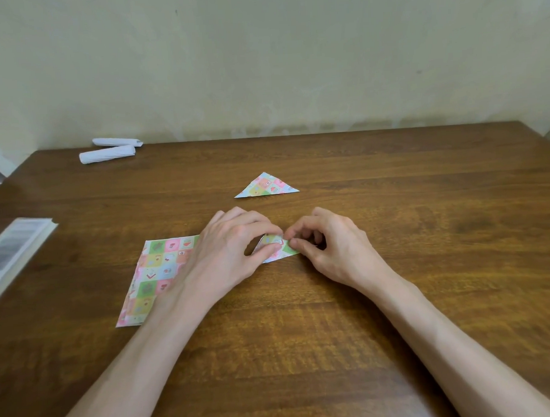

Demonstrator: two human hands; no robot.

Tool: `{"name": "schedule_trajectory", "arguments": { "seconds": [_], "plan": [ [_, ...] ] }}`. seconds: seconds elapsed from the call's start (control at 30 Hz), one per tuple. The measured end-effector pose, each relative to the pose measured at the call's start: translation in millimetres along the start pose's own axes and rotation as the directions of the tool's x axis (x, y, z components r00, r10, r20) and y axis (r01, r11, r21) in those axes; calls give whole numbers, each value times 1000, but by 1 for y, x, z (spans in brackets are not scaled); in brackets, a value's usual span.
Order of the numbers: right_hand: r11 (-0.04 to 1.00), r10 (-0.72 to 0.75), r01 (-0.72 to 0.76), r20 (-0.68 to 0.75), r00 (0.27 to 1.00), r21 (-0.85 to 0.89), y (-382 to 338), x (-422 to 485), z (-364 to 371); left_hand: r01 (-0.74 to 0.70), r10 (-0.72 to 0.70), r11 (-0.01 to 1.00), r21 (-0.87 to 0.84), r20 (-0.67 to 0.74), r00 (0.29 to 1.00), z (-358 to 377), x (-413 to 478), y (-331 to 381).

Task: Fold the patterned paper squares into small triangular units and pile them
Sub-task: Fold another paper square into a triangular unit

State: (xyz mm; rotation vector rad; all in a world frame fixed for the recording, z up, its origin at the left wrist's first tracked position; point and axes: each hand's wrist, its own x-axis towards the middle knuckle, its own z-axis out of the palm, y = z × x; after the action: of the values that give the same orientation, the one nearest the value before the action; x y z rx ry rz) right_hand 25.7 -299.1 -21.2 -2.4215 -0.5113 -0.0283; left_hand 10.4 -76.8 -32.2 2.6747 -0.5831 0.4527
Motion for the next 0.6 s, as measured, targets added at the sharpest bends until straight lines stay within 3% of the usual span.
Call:
{"name": "schedule_trajectory", "arguments": {
  "seconds": [0.6],
  "plan": [
    [999,-11,13,-34,999,40,5,5,1,-35,35,999,23,11,999,0,1,-1]
  ]
}}
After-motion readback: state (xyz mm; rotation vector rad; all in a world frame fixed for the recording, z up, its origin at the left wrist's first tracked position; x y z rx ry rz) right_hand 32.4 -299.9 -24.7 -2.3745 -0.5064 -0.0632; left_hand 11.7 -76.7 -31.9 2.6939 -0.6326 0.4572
